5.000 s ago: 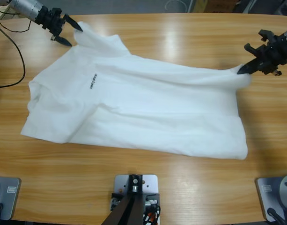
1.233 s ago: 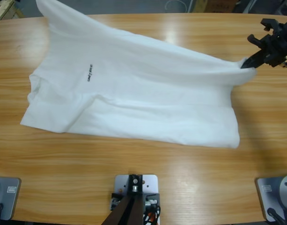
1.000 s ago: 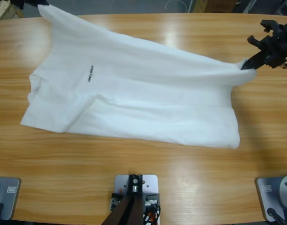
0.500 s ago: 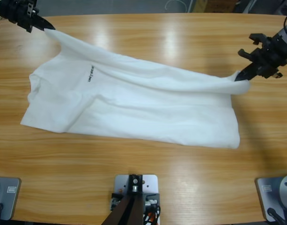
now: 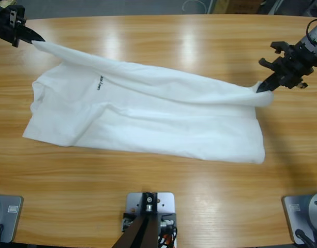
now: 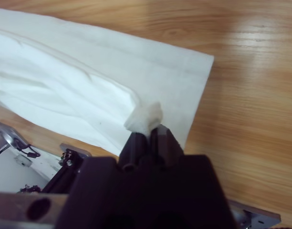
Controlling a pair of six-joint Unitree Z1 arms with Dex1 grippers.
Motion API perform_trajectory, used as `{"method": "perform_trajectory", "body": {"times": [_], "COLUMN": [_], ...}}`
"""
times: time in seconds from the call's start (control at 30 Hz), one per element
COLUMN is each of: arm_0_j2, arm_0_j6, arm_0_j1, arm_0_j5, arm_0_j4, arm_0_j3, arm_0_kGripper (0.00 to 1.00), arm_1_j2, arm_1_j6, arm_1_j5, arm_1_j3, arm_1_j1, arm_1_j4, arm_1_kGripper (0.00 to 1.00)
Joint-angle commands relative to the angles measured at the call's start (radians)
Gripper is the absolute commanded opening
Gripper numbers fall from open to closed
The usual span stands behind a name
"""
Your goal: Fold clothes
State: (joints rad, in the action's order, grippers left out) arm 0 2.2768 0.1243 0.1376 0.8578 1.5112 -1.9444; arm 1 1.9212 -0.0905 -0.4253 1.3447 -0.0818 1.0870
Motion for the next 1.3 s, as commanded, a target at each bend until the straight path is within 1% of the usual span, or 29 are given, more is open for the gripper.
{"method": "perform_trajectory", "body": {"times": [0.03, 0.2, 0.4, 0.57, 0.73, 0.87, 0.97, 1.13, 1.3], "arm_0_j2": [-0.034, -0.053, -0.057, -0.051, -0.048, -0.048, -0.046, -0.046, -0.041], "arm_0_j6": [0.019, 0.028, 0.031, 0.031, 0.031, 0.031, 0.031, 0.031, 0.031], "arm_0_j1": [0.008, 0.021, 0.033, 0.037, 0.037, 0.037, 0.037, 0.037, 0.037], "arm_0_j5": [0.013, 0.009, 0.002, 0.001, -0.002, -0.002, -0.002, -0.001, 0.000], "arm_0_j4": [0.123, 0.123, 0.115, 0.109, 0.107, 0.107, 0.107, 0.106, 0.104], "arm_0_j3": [0.100, 0.137, 0.186, 0.204, 0.209, 0.210, 0.210, 0.208, 0.206], "arm_0_kGripper": [0.000, 0.000, 0.000, 0.000, 0.000, 0.000, 0.000, 0.000, 0.000], "arm_1_j2": [0.036, -0.004, -0.050, -0.091, -0.138, -0.193, -0.197, -0.146, -0.099], "arm_1_j6": [0.015, 0.001, -0.034, -0.050, -0.073, -0.103, -0.105, -0.095, -0.042], "arm_1_j5": [-0.013, -0.013, -0.011, -0.003, 0.019, 0.062, 0.103, 0.171, 0.245], "arm_1_j3": [-0.006, -0.026, -0.060, -0.100, -0.163, -0.186, -0.118, 0.057, 0.206], "arm_1_j1": [-0.012, -0.020, -0.075, -0.093, -0.100, -0.101, -0.090, -0.088, -0.088], "arm_1_j4": [-0.001, 0.004, -0.010, -0.024, -0.048, -0.070, -0.067, -0.050, -0.053], "arm_1_kGripper": [0.000, 0.000, 0.000, 0.000, 0.000, 0.000, 0.000, 0.000, 0.000]}}
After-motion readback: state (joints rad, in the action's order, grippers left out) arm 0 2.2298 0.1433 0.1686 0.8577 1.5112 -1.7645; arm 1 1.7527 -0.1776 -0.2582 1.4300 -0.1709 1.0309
